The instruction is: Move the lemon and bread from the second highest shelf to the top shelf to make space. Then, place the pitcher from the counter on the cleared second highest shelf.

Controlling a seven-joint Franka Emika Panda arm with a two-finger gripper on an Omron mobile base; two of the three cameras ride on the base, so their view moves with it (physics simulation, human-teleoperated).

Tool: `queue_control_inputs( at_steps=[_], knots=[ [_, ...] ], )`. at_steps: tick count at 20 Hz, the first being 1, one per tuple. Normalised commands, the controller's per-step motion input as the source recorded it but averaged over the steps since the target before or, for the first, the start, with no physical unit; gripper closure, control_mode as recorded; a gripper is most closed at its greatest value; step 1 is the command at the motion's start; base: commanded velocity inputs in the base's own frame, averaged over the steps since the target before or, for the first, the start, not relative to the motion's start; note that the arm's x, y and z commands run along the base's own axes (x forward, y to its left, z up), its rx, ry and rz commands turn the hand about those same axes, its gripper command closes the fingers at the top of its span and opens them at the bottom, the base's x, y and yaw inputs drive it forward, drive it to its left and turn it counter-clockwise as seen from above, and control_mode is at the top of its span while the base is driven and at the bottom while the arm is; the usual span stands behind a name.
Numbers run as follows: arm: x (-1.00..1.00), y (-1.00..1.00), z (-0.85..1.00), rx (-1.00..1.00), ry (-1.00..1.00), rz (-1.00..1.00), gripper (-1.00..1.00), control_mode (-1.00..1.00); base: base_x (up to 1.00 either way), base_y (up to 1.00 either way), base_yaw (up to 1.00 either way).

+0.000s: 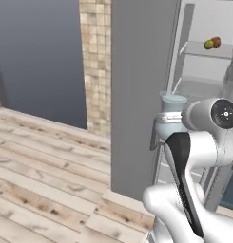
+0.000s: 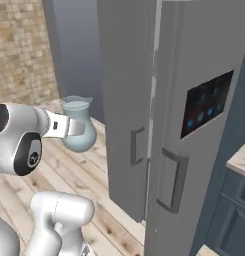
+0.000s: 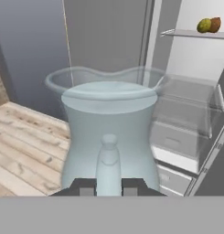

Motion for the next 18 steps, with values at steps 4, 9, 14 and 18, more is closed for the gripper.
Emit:
queue_control_inputs(
  at_steps=[4,9,14,18],
  knots=[
    [0.00,0.00,0.00,0.00,0.00,0.00,1.00,1.00,0.41,0.50,-0.47],
    [0.00,0.00,0.00,0.00,0.00,0.00,1.00,1.00,0.41,0.15,-0.39],
    [0.00,0.00,0.00,0.00,0.00,0.00,1.00,1.00,0.45,0.00,-0.35],
    [0.00,0.00,0.00,0.00,0.00,0.00,1.00,1.00,0.53,0.02,-0.27]
  ],
)
